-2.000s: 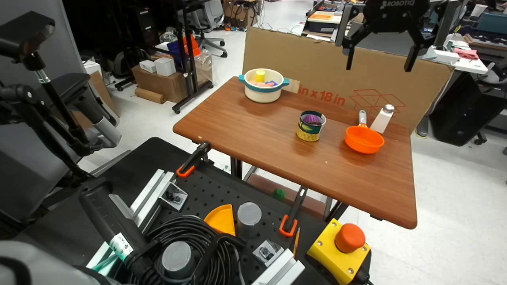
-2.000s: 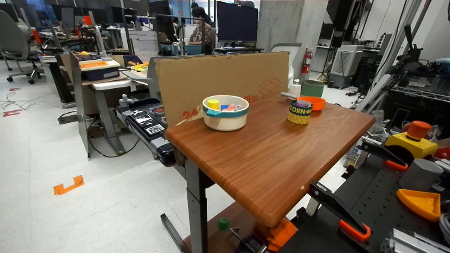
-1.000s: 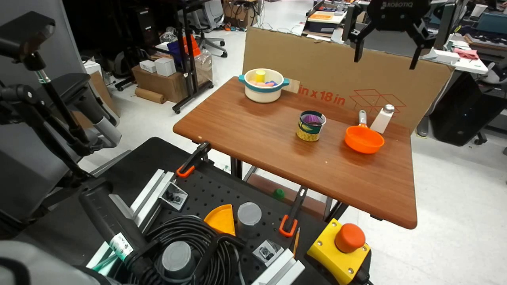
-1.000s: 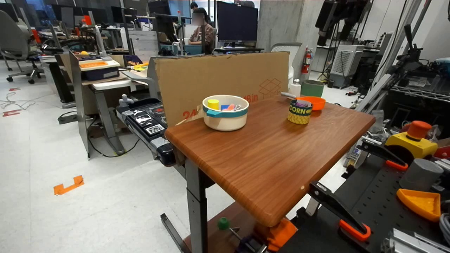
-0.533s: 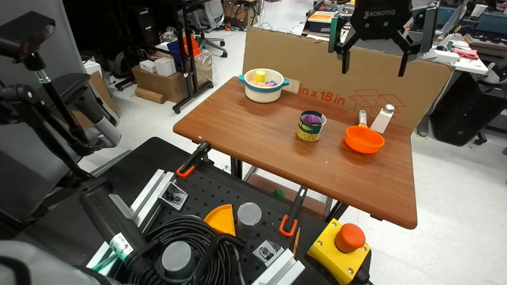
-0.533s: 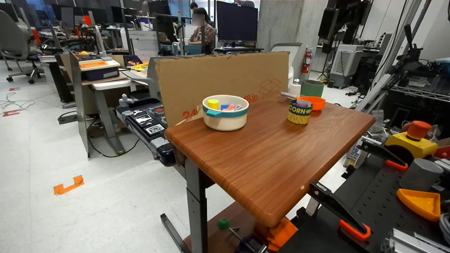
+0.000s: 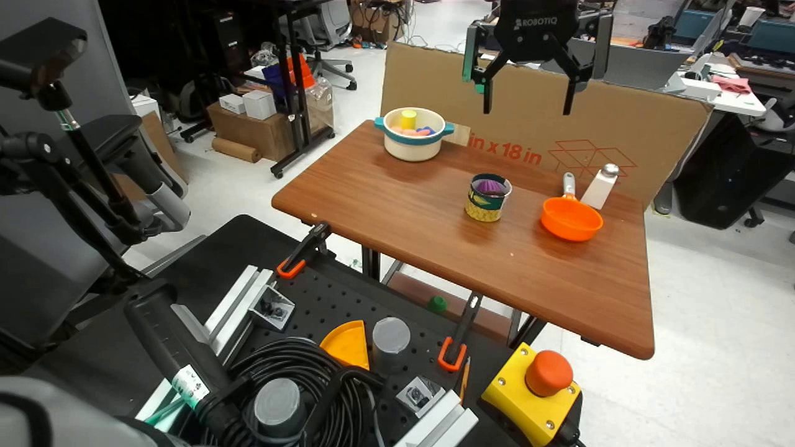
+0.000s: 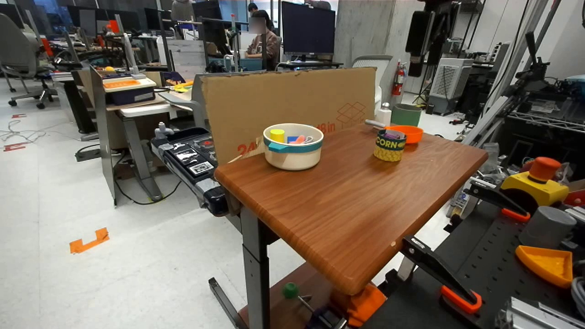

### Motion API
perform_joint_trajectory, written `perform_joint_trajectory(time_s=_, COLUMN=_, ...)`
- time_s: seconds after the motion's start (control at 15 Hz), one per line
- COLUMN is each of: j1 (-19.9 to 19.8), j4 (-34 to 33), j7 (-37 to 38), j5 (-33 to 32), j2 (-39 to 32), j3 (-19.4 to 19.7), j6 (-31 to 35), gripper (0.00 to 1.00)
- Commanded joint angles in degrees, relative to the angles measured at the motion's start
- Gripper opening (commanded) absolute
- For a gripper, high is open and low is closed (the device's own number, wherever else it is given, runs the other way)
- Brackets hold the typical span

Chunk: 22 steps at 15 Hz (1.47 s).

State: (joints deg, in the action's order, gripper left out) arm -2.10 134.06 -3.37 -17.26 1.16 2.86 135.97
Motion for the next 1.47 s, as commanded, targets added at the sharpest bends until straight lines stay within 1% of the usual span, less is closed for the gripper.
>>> perform_joint_trajectory(time_s=0.0, j1=0.4, j4=2.1, j7=-7.3, j5=2.5, j2=1.3, j3=-0.6, j6=1.9, gripper=1.00)
perform_joint_trajectory(time_s=0.07, j1=0.4, j4=3.3, j7=-7.8, j5=3.8, j2=1.6, j3=-0.6, j6=4.9, gripper=1.00)
perform_joint_trajectory(time_s=0.33, j1=1.1, j4=7.8, j7=-8.6, j5=5.5, j2=2.0, j3=-1.0, j6=13.3, gripper=1.00)
perform_joint_trajectory(time_s=0.47, j1=1.7, j4=9.8, j7=-6.9, j5=4.0, j2=2.1, j3=-1.7, j6=16.4, gripper=1.00)
perform_joint_trajectory(time_s=0.73, j1=2.4, j4=12.2, j7=-3.2, j5=-0.9, j2=2.0, j3=-2.9, j6=18.8, gripper=1.00)
perform_joint_trajectory(time_s=0.93, j1=1.6, j4=12.0, j7=1.5, j5=-6.9, j2=2.5, j3=-2.5, j6=19.6, gripper=1.00)
perform_joint_trajectory(time_s=1.0, j1=1.2, j4=11.1, j7=2.9, j5=-8.7, j2=2.5, j3=-2.3, j6=18.3, gripper=1.00)
perform_joint_trajectory(time_s=1.13, j1=0.5, j4=9.1, j7=3.0, j5=-7.8, j2=2.0, j3=-1.8, j6=16.4, gripper=1.00)
perform_joint_trajectory(time_s=1.4, j1=-0.5, j4=4.7, j7=-1.9, j5=-0.4, j2=0.4, j3=-0.5, j6=9.8, gripper=1.00)
